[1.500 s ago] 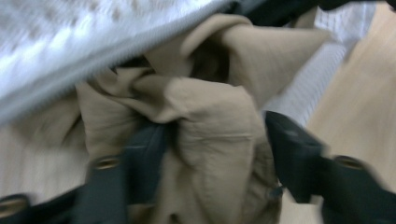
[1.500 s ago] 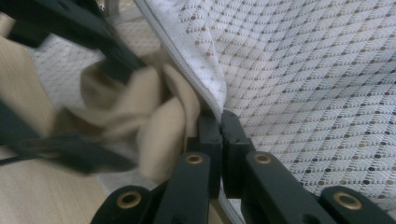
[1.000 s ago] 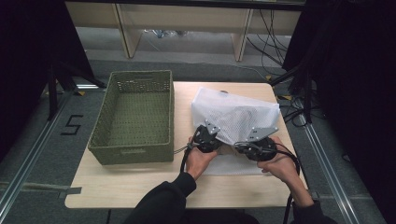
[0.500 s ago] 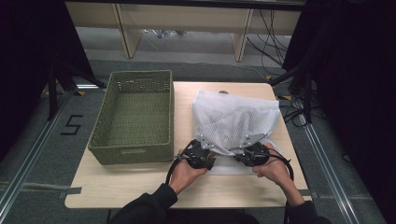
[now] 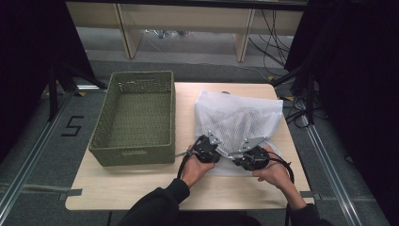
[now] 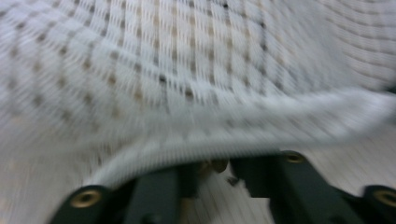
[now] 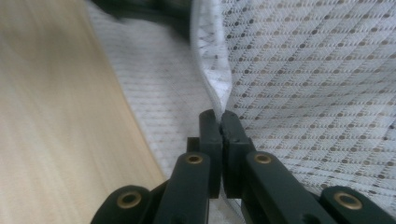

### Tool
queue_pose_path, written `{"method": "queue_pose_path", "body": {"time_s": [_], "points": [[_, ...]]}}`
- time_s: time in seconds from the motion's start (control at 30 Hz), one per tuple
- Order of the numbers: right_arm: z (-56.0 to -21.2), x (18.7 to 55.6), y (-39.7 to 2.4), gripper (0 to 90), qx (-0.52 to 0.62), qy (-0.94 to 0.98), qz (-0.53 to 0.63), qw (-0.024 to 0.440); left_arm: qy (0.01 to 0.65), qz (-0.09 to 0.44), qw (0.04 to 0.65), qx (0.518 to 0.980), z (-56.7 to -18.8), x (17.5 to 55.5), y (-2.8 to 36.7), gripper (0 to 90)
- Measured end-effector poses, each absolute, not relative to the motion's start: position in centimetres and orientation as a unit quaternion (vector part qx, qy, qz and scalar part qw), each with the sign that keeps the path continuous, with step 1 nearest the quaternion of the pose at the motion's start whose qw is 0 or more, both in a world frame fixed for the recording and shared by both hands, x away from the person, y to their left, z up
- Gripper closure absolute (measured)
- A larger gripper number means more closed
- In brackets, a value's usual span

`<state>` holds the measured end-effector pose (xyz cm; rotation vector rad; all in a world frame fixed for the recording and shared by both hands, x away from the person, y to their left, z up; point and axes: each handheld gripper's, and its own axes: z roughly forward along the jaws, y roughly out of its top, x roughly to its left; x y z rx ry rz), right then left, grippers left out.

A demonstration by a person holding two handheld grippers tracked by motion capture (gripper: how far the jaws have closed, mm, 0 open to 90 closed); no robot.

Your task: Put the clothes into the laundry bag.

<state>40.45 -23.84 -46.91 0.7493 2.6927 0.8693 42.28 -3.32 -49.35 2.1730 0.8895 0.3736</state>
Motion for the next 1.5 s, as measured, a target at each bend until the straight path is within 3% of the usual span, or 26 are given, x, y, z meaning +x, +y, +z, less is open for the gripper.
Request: {"method": "queue_pose_path", "body": {"time_s": [0.13, 0.27, 0.4, 0.6, 0.7, 0.8, 0.93, 1.2, 1.5], "points": [[-47.5, 40.9, -23.7, 90.0, 0.265, 0.912, 0.292, 0.113, 0.333, 0.139, 0.365, 0.858, -48.5, 39.6, -1.3, 52.3], [-47.8, 41.4, -23.4, 90.0, 0.267, 0.912, 0.290, 0.118, 0.323, 0.123, 0.357, 0.868, -49.0, 37.9, -0.5, 47.3], [-47.7, 41.5, -23.2, 90.0, 0.265, 0.913, 0.287, 0.114, 0.321, 0.107, 0.347, 0.875, -49.9, 38.0, -1.1, 38.5], [-47.6, 41.4, -23.3, 90.0, 0.273, 0.908, 0.295, 0.116, 0.316, 0.108, 0.339, 0.880, -50.5, 38.9, -1.9, 32.9], [-47.4, 41.5, -23.4, 90.0, 0.268, 0.908, 0.299, 0.119, 0.306, 0.115, 0.337, 0.883, -50.7, 39.0, -2.0, 37.5], [-47.3, 41.5, -23.5, 90.0, 0.262, 0.909, 0.303, 0.112, 0.306, 0.113, 0.344, 0.880, -50.6, 39.3, -2.0, 61.6], [-47.3, 41.5, -23.1, 90.0, 0.261, 0.907, 0.307, 0.121, 0.309, 0.107, 0.349, 0.878, -50.7, 39.0, -2.3, 85.2], [-48.5, 42.8, -21.2, 90.0, 0.276, 0.909, 0.287, 0.123, 0.296, 0.108, 0.353, 0.881, -50.7, 38.1, -1.7, 88.5], [-49.3, 47.7, -20.6, 90.0, 0.300, 0.891, 0.272, 0.204, 0.294, 0.091, 0.362, 0.880, -50.8, 37.8, -1.7, 88.7]]}}
